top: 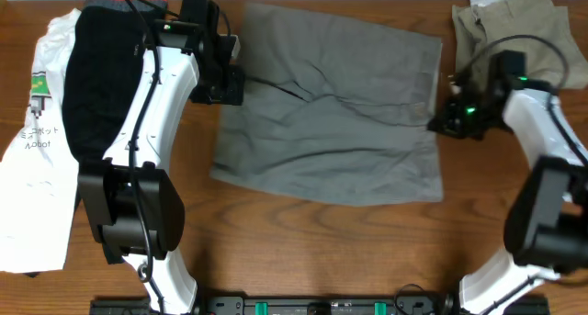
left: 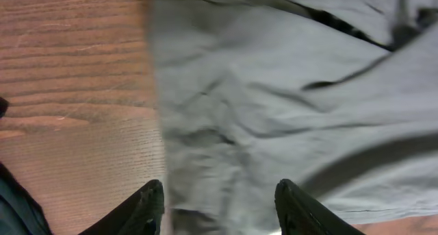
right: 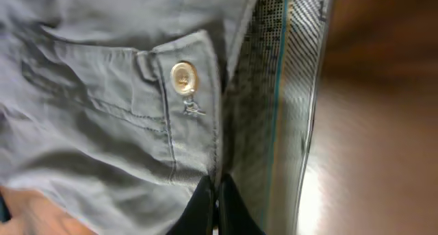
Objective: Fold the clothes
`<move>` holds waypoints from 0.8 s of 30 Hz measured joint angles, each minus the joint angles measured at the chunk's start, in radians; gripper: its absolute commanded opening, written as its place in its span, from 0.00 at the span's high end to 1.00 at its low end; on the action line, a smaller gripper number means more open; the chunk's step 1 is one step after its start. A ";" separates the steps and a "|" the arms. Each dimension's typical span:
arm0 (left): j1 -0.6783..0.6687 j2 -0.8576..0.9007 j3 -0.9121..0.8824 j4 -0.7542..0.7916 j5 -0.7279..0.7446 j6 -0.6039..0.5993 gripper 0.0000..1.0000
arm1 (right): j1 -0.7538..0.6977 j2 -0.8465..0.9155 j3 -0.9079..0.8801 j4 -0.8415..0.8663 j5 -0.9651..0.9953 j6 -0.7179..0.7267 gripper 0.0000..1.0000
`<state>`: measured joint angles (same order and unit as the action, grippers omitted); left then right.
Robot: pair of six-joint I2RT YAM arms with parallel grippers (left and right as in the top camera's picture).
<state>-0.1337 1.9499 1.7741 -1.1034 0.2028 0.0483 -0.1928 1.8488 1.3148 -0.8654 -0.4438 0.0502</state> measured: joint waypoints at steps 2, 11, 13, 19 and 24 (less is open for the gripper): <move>0.000 0.000 0.000 0.000 0.000 0.000 0.45 | -0.003 -0.035 0.008 -0.021 0.050 0.012 0.99; 0.000 0.000 0.000 0.000 0.000 0.000 0.38 | -0.002 -0.004 0.014 -0.100 0.242 0.108 0.99; 0.000 0.000 0.000 -0.003 0.000 -0.002 0.34 | -0.003 -0.001 0.013 -0.119 0.285 0.146 0.93; 0.000 0.000 0.000 -0.001 -0.001 0.000 0.21 | -0.023 -0.001 0.013 -0.155 0.370 0.217 0.25; 0.000 0.000 0.000 0.045 0.000 0.000 0.21 | -0.025 -0.001 0.056 -0.192 0.326 0.168 0.28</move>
<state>-0.1337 1.9499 1.7741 -1.0584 0.2024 0.0483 -0.2176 1.8477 1.3705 -1.0576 -0.1177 0.2180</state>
